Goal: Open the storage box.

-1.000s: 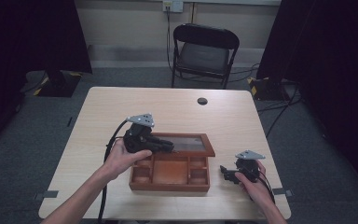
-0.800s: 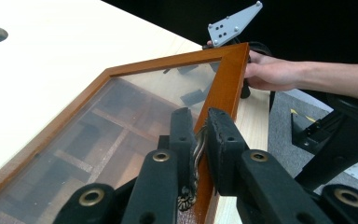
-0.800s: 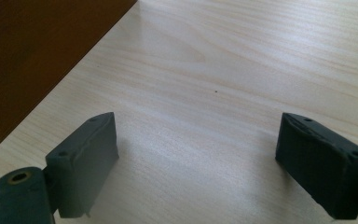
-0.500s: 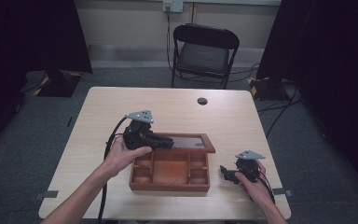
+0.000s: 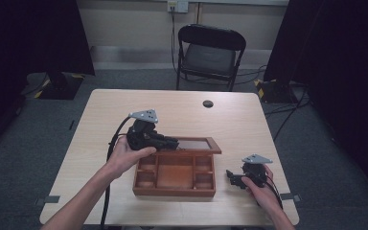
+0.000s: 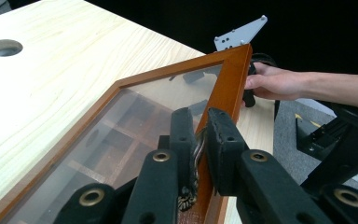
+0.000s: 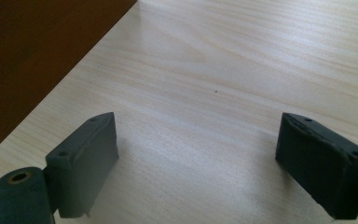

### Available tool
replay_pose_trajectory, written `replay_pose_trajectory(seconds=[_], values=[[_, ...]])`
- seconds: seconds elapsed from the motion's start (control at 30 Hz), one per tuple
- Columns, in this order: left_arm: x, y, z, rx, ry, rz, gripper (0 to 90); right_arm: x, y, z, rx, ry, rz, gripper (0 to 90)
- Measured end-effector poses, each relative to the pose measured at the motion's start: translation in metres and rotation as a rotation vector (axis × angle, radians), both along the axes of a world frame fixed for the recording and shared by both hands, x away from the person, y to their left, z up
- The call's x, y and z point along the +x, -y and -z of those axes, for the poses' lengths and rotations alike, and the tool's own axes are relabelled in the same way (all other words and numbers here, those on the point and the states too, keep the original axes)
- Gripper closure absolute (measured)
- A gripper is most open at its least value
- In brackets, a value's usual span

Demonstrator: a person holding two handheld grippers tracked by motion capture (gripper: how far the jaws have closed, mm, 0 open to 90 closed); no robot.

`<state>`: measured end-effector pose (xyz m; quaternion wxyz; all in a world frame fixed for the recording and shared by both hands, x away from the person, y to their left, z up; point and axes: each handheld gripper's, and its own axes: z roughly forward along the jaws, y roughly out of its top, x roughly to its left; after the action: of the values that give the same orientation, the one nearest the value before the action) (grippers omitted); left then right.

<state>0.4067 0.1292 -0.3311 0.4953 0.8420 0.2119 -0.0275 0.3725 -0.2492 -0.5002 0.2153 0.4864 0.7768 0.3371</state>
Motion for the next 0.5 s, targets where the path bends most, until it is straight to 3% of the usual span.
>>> replay_pose_trajectory(seconds=[0.5], values=[[0.0032,-0.0003,-0.0026,-0.006,0.003,-0.001,81.4,0.0001,0.0002,0.0000,0.000,0.000,-0.003,11.9]])
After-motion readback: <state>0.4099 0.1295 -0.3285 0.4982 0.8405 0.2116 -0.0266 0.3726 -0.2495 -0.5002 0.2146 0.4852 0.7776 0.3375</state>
